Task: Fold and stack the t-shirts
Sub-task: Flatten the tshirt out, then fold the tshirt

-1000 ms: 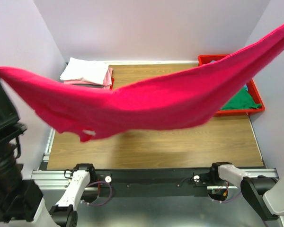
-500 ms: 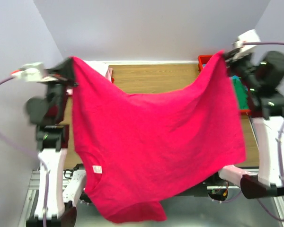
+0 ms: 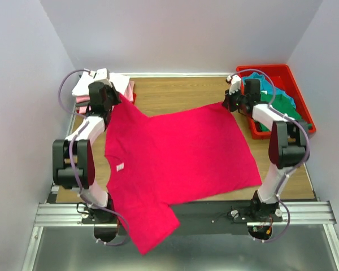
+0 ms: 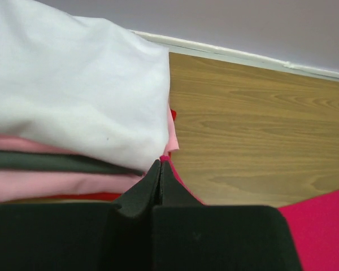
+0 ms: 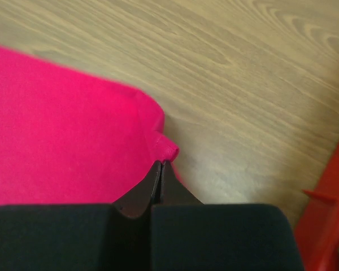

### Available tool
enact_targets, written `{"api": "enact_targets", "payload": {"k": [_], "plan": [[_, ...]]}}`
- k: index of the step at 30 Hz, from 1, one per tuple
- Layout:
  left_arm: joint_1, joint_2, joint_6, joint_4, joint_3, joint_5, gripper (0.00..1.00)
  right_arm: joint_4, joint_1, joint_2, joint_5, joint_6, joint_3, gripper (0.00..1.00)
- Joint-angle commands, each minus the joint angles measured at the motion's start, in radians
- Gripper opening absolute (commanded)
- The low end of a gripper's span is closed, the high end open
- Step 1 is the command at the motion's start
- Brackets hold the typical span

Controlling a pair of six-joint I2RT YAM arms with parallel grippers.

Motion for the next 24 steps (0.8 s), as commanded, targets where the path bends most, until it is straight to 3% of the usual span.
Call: {"api": "enact_targets", "payload": {"k": [1, 13, 24], "plan": [[0.007, 0.075, 0.088, 0.1, 0.12, 0.017, 0.0, 0.132, -0.001, 0.126, 0.003, -0.025, 0.111, 0.0], [0.019, 0.216, 0.136, 0.025, 0.292, -0.017, 0.0, 0.137, -0.001, 0.27, 0.182, -0.025, 0.251, 0.0], [0.027, 0.101, 0.16, 0.044, 0.151, 0.019, 0.0, 0.154, -0.025, 0.18, 0.141, 0.003, 0.182, 0.0]]}}
